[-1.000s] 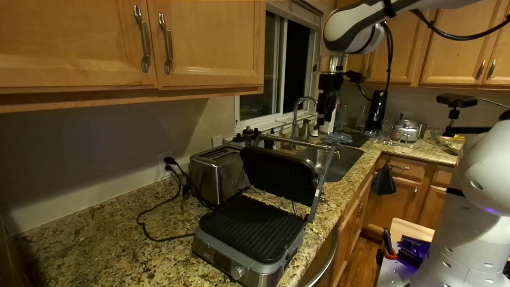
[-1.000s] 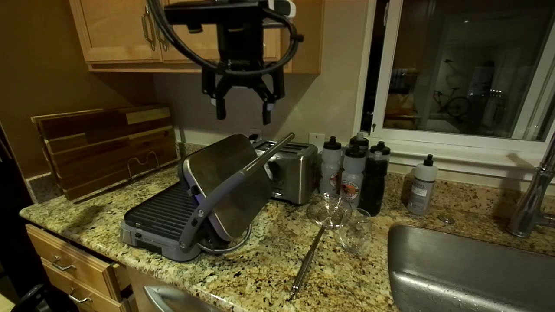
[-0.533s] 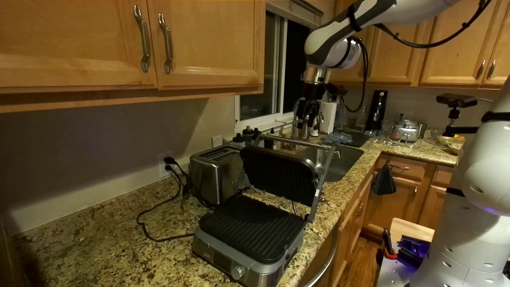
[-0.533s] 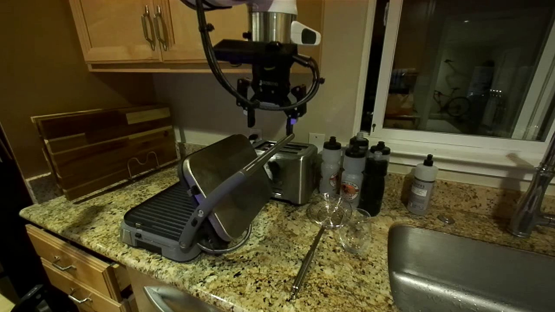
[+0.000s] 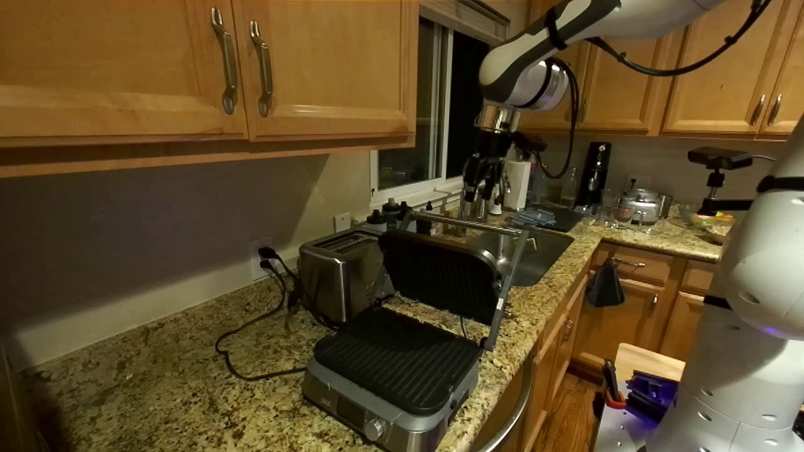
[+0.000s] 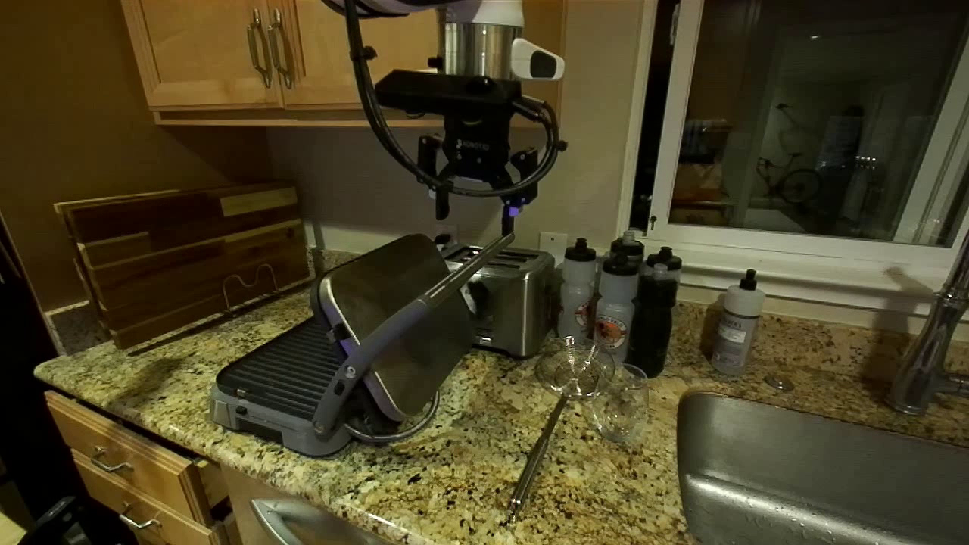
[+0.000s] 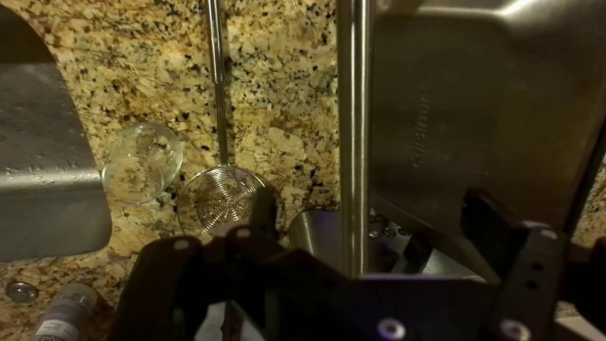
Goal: Close the sandwich maker
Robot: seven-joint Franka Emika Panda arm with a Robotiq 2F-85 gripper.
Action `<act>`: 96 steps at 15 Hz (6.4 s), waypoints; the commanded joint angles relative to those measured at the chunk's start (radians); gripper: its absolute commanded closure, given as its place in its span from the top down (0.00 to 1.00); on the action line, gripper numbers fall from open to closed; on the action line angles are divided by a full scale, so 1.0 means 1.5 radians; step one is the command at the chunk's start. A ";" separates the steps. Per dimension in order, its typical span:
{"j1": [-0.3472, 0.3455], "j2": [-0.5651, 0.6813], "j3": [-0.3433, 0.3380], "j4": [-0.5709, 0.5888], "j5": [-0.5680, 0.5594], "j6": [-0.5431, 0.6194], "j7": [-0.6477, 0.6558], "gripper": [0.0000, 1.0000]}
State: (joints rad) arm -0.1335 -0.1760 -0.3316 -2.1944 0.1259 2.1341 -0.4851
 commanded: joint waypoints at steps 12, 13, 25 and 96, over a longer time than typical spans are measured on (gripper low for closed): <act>-0.007 0.077 0.047 0.008 0.021 0.084 -0.059 1.00; -0.009 0.083 0.049 0.008 0.020 0.084 -0.063 1.00; -0.038 0.157 0.061 0.026 0.033 0.079 -0.120 0.67; 0.123 0.310 0.347 0.091 0.162 0.212 0.073 0.04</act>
State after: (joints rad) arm 0.0907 0.2660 0.1808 -2.0913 0.3238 2.4207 -0.3191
